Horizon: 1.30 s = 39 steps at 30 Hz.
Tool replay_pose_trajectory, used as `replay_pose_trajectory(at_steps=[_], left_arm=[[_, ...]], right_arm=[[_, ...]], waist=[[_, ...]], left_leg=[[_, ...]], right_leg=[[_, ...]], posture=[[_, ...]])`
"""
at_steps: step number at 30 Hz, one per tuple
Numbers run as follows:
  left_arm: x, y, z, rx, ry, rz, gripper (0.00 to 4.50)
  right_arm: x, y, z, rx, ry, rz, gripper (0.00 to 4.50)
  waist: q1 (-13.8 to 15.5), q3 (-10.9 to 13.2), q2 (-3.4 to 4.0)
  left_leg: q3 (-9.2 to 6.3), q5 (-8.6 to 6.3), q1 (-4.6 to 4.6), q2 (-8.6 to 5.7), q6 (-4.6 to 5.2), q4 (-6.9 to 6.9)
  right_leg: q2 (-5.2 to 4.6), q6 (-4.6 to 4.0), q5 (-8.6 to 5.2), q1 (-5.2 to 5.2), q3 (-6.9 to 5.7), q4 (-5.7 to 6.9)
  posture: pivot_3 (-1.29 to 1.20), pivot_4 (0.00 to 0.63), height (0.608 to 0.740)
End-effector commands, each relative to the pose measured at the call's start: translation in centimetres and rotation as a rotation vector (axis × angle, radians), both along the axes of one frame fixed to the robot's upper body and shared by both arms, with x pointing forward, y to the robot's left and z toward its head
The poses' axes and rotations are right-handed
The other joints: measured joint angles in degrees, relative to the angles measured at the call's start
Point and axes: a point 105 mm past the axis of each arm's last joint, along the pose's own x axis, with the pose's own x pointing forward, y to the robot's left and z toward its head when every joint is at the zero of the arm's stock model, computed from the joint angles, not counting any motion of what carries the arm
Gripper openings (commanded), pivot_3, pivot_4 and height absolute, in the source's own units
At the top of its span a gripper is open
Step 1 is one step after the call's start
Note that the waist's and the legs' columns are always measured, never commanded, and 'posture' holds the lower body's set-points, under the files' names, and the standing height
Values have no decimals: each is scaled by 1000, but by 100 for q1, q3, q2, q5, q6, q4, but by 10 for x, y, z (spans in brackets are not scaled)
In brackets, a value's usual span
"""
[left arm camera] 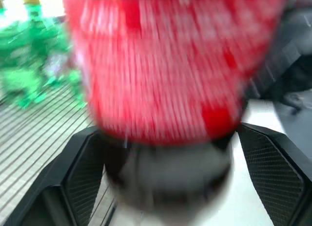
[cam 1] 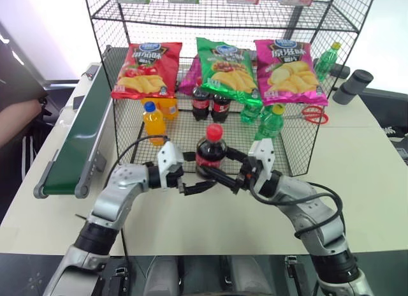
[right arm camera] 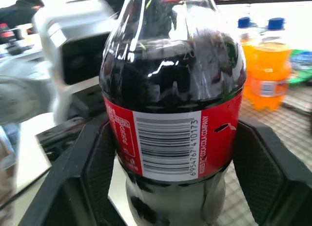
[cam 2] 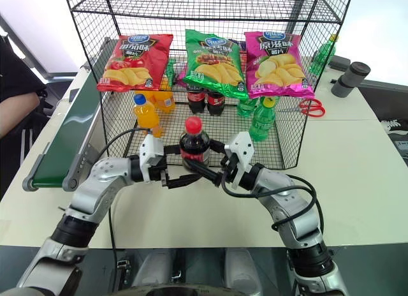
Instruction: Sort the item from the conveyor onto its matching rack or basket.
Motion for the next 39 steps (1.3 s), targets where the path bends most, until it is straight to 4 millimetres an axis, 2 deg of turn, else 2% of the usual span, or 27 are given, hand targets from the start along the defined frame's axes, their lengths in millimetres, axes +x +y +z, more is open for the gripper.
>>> replay_pose_trajectory(at_steps=[1, 6, 12, 23, 31, 34, 39], left_arm=[[8, 25, 10, -71, -36, 163, 4408], [11, 57, 18, -155, -95, 386, 4408], [6, 69, 22, -192, -120, 490, 4408], [-3, 63, 20, -169, -110, 462, 4408], [-3, 59, 21, -167, -106, 449, 4408], [-4, 58, 20, -170, -93, 447, 4500], [-3, 59, 20, -150, -80, 457, 4500]], right_arm=[[14, -11, 12, 20, -92, -101, 2925], [42, -19, -2, 28, -100, -245, 2925], [78, -15, -19, 58, -93, -374, 2925], [121, 8, -33, 51, -74, -444, 2925], [130, 7, -36, 57, -59, -456, 2925], [130, 6, -37, 69, -49, -445, 4426], [124, -1, -34, 74, -90, -424, 4426]], waist=[[28, 0, 0], [13, 1, 1], [-20, 3, 4], [-36, 6, 10], [-49, 8, 13], [-85, 8, 13], [-166, 8, 14]], left_leg=[[0, 0, 0, 0, 0, 0], [4, 0, -1, -4, 0, 0], [5, 0, 0, -3, -1, 0], [12, 1, 1, -4, -2, -2], [12, 1, 1, -3, -3, -4], [12, 1, 1, -3, -3, -5], [10, 1, 3, -3, -4, -5]], right_leg=[[-1, 0, 0, 0, 0, 0], [-16, 0, 0, 2, 1, -3], [-21, 0, 0, 0, 1, 3], [-27, 0, 1, -3, 2, 7], [-31, -1, 1, -4, 2, 7], [-32, -1, 1, -4, 2, 7], [-34, 0, 1, -3, 2, 13]], posture=[[0, 150, 740], [0, 150, 740], [0, 150, 740], [0, 150, 740], [0, 150, 740], [0, 150, 740], [0, 150, 740]])
